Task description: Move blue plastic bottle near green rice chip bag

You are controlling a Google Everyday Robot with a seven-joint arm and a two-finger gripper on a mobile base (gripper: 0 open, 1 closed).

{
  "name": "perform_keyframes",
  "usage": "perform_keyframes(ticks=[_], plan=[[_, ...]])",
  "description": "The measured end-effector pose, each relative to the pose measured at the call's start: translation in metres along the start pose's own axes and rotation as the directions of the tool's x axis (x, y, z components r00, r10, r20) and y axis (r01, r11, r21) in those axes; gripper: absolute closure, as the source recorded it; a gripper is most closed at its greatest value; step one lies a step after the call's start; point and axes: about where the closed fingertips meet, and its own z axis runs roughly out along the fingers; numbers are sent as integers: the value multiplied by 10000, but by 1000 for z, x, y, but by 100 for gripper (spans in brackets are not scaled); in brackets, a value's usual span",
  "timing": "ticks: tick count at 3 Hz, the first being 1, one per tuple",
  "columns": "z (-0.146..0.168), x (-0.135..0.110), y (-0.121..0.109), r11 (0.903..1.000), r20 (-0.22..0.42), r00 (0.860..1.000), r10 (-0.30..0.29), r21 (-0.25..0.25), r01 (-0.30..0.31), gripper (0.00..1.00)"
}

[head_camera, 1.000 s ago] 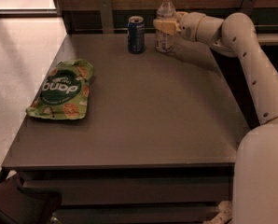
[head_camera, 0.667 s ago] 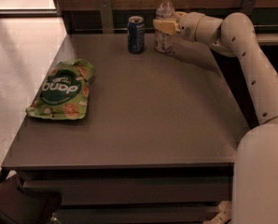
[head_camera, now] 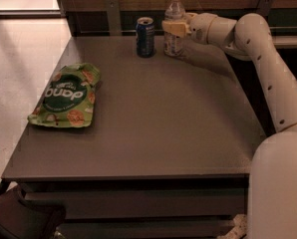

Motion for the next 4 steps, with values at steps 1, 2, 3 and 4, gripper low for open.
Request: perform_keyframes(ticks=[1,2,3,4], plan=[[-13,-16,2,10000,55,10000,-22,88,21,100],[-38,-48,14,9992,150,9995,-272,290,267,100],[-68,-81,38,9961,371,9969,-695,575,673,100],[-94,-95,79,9925,682,9928,-985,791,931,100]])
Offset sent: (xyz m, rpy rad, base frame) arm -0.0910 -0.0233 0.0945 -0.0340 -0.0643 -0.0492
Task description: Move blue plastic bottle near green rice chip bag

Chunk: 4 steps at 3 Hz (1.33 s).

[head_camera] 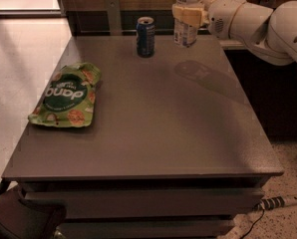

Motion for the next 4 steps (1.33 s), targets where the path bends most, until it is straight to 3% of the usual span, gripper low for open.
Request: perform_keyframes(ticks=[2,3,4], plan=[[9,39,102,9958,-268,9996,-31,-911,6,100],[26,45,153,9860,-248,9997,-82,-1668,39,100],[32,41,189,9760,-178,9997,152,-2168,-187,100]])
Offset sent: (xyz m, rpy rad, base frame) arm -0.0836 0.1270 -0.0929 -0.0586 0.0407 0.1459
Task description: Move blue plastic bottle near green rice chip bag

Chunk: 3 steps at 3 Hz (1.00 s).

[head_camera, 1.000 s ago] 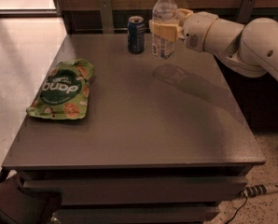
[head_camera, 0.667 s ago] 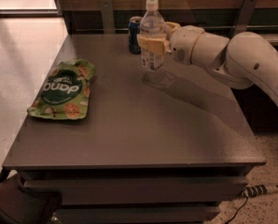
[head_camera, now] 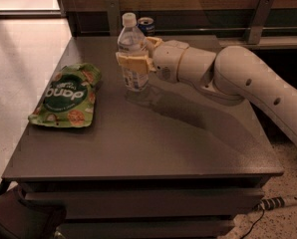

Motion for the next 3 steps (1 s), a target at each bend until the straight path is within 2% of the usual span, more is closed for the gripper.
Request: perform_keyframes(ticks=[1,2,3], plan=[[8,0,18,9991,221,9991,374,-203,-370,100],[12,15,29,9943,557,9929,1051,-265,-1037,100],[16,35,35,9859,603,9841,1669,-221,-1659,100]])
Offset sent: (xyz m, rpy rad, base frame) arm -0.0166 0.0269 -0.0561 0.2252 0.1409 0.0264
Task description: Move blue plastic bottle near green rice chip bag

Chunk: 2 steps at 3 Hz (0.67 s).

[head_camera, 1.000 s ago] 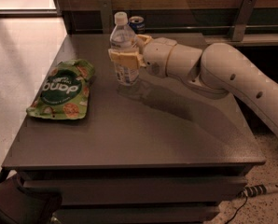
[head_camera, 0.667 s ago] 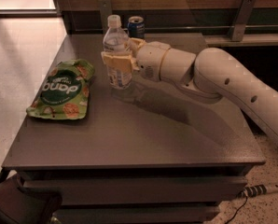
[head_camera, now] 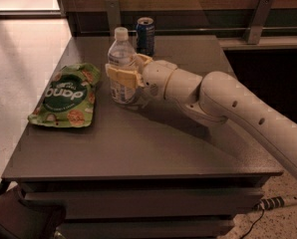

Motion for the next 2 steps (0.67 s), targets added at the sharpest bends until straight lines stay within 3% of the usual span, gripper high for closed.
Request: perform_keyframes(ticks=[1,2], plan=[[0,-5,0,10000,0,10000,-1,-1,1,87],[0,-7,0,10000,0,10000,-1,-2,1,64]])
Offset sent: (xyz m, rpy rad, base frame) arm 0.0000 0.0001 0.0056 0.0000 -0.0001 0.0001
